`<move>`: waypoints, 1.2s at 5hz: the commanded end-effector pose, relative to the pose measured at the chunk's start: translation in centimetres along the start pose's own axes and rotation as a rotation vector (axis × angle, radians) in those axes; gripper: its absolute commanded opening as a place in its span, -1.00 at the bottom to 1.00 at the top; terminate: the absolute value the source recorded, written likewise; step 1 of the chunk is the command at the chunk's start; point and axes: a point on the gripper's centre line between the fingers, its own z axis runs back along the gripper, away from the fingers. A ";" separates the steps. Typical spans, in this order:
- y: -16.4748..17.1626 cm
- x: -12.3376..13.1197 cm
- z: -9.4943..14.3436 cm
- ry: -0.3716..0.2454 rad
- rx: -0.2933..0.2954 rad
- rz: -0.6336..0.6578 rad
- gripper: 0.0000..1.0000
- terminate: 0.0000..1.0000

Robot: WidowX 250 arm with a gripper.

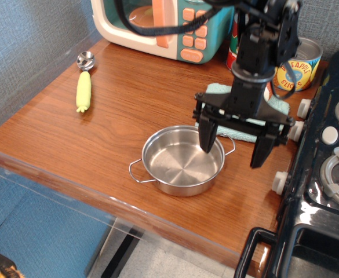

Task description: Put the mushroom into the pot

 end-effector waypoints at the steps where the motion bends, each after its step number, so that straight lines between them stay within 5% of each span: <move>1: 1.0 5.6 3.1 -0.058 -0.046 0.004 1.00 -1.00; 3: 2.0 11.5 2.5 -0.136 -0.039 -0.080 1.00 -1.00; 5: 3.2 13.0 0.0 -0.157 -0.026 -0.140 1.00 -1.00; 6: 3.3 13.2 -0.6 -0.156 -0.046 -0.148 -1.00 -1.00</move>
